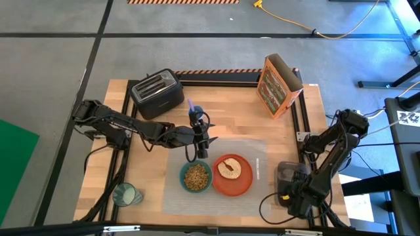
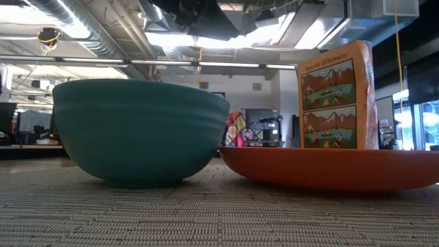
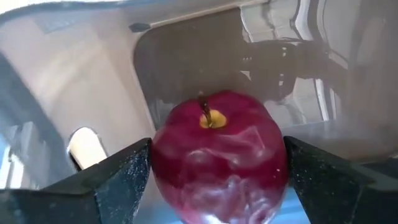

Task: Arrange a breakfast setting
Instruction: Put the red apple on the orange plate

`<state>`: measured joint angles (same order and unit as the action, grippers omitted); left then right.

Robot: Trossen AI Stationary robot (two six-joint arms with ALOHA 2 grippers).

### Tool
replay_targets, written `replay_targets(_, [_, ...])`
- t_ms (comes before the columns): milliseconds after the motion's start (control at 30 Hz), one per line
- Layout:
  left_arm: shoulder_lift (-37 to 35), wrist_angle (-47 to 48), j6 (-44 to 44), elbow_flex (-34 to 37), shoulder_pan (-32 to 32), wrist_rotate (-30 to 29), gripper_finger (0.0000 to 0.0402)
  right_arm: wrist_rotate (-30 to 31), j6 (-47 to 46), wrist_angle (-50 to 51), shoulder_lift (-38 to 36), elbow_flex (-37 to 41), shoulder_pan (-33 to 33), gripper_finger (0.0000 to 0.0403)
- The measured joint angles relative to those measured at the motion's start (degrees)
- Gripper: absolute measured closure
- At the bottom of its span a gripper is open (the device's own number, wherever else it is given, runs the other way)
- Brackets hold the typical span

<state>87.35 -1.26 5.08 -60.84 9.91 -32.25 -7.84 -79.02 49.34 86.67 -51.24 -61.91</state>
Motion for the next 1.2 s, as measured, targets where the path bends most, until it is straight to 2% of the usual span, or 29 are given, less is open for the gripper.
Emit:
replay_targets(400, [0.0,0.92,-0.02,-0.02,0.0,-0.15,0.0175,-0.61,-0.61,2.36,2.17,0.08,-0.42,0.0062])
replay_targets(567, [0.0,1.05,-0.04,-0.02,0.0,-0.17,0.0175,-1.18,-1.32,3.76,3.89,0.0,-0.37,0.0091])
replay_targets(700, [0.0,1.15,-0.08,-0.02,0.0,-0.2,0.0175,0.92,-1.19,4.09,3.79,-0.14,-0.41,0.0121])
replay_targets(833, [0.0,1.16,-0.14,-0.02,0.0,-0.22,0.0175,4.88,-1.27,6.46,3.44,-1.2,-0.37,0.0125])
replay_targets(900, [0.0,1.15,-0.15,-0.02,0.0,-0.16,0.0175,7.41,-1.32,8.44,2.81,-2.5,-0.37,0.0119])
replay_targets(1033, [0.0,-0.87,-0.53,-0.02,0.0,2.64,0.0175,16.75,-1.47,13.6,0.5,-6.01,-0.39,0.0116])
replay_targets(1100, [0.62,-4.54,-1.09,-0.06,0.0,6.66,0.0175,23.52,-1.58,16.03,-0.72,-7.76,-0.39,0.0119])
replay_targets(1200, [2.82,-14.36,-1.55,0.34,0.03,14.54,0.0175,37.77,-1.55,16.78,-2.12,-9.34,-0.39,0.0119])
